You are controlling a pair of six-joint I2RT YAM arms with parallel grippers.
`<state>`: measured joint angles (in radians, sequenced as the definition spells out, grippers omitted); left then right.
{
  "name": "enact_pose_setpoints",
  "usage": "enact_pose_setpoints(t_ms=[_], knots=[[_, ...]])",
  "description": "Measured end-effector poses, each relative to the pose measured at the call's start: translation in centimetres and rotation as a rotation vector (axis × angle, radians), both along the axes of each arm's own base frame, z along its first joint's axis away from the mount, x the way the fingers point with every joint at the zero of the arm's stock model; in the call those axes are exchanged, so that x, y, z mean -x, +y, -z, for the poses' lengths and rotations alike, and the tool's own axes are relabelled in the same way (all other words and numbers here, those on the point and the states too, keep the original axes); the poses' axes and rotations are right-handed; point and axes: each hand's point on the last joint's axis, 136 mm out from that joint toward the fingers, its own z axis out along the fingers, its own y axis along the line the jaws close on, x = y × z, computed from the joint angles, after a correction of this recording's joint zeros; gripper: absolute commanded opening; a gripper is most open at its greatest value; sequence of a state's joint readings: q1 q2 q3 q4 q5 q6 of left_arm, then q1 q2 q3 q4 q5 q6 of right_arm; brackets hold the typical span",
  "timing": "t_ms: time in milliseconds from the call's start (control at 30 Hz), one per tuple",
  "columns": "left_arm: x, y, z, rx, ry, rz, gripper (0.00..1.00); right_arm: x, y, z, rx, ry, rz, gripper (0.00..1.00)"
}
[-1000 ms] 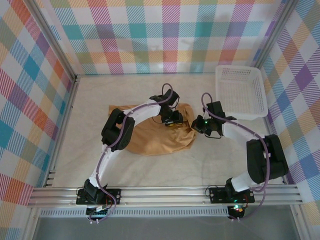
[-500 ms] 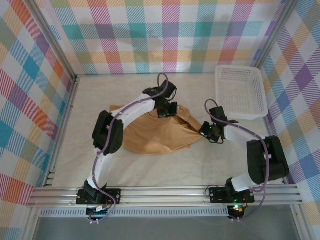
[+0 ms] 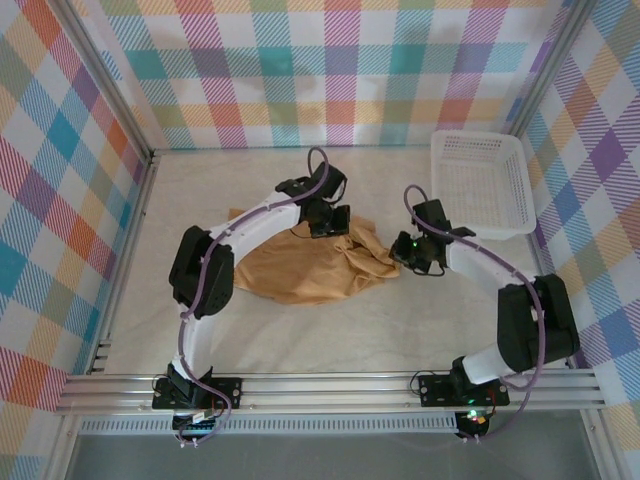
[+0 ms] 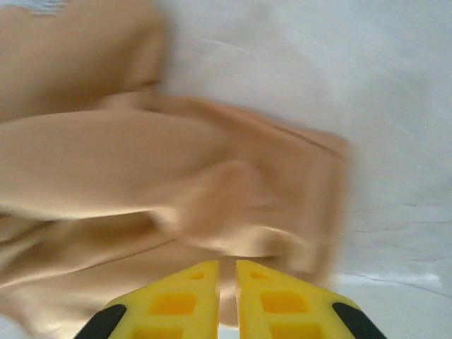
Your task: Fold the inside-out t-shirt
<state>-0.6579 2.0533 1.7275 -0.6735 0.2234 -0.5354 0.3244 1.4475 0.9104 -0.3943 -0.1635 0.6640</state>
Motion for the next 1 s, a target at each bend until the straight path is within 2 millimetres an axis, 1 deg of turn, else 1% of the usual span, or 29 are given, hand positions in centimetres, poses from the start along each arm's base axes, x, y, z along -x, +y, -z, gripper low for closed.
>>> enact_pose_setpoints(t_ms=[33, 100, 200, 267, 333, 400, 467, 500, 533, 633, 700, 733, 767, 800, 867, 900, 933, 1000], knots=[[0.2, 0.1, 0.5, -0.007, 0.012, 0.000, 0.00, -0.2, 0.9, -1.0, -0.017, -0.027, -0.024, 0.17], [0.3, 0.2, 0.8, -0.010, 0.019, 0.000, 0.00, -0.4, 2.6, -2.3, -0.042, -0.058, -0.069, 0.18], [0.2, 0.1, 0.7, -0.003, 0.012, -0.001, 0.00, -0.6, 4.6, -2.5, -0.068, -0.054, -0.119, 0.18], [0.1, 0.0, 0.6, -0.001, 0.009, -0.001, 0.00, -1.0, 5.6, -1.7, -0.081, -0.037, -0.135, 0.20], [0.0, -0.1, 0.6, 0.002, 0.004, -0.001, 0.00, -1.6, 6.1, -0.2, -0.089, -0.005, -0.135, 0.26], [0.0, -0.1, 0.6, 0.002, 0.004, -0.001, 0.00, -1.8, 6.3, 1.5, -0.087, 0.037, -0.124, 0.31], [0.0, -0.1, 0.6, 0.003, 0.004, -0.001, 0.00, -1.8, 6.4, 3.0, -0.084, 0.075, -0.110, 0.37], [0.0, -0.1, 0.6, 0.003, 0.004, -0.001, 0.00, -1.9, 6.4, 3.5, -0.083, 0.091, -0.102, 0.38], [0.0, -0.1, 0.6, 0.003, 0.004, -0.001, 0.00, -1.9, 6.5, 4.0, -0.084, 0.105, -0.095, 0.39], [0.0, -0.1, 0.6, 0.003, 0.003, -0.001, 0.00, -2.2, 6.7, 4.9, -0.096, 0.130, -0.075, 0.48], [0.0, -0.1, 0.6, 0.003, 0.003, -0.001, 0.00, -2.4, 6.9, 5.1, -0.108, 0.135, -0.060, 0.48], [0.0, -0.1, 0.6, 0.003, 0.003, -0.001, 0.00, -2.6, 7.0, 5.1, -0.111, 0.134, -0.055, 0.46], [0.0, -0.1, 0.5, 0.003, 0.003, -0.001, 0.00, -2.7, 7.0, 5.2, -0.114, 0.137, -0.048, 0.39], [0.0, -0.1, 0.6, 0.003, 0.003, -0.001, 0.00, -3.0, 7.1, 5.3, -0.116, 0.135, -0.043, 0.28], [0.0, -0.1, 0.6, 0.003, 0.003, -0.001, 0.00, -3.6, 7.3, 5.3, -0.122, 0.134, -0.028, 0.12], [0.0, -0.1, 0.6, 0.003, 0.003, -0.001, 0.00, -3.9, 7.4, 5.3, -0.125, 0.134, -0.020, 0.06], [0.0, -0.1, 0.6, 0.003, 0.003, -0.001, 0.00, -4.1, 7.5, 5.1, -0.128, 0.130, -0.015, 0.01], [-0.1, 0.1, 0.6, 0.003, 0.003, -0.005, 0.00, -4.5, 7.6, 4.6, -0.135, 0.124, -0.006, 0.00]])
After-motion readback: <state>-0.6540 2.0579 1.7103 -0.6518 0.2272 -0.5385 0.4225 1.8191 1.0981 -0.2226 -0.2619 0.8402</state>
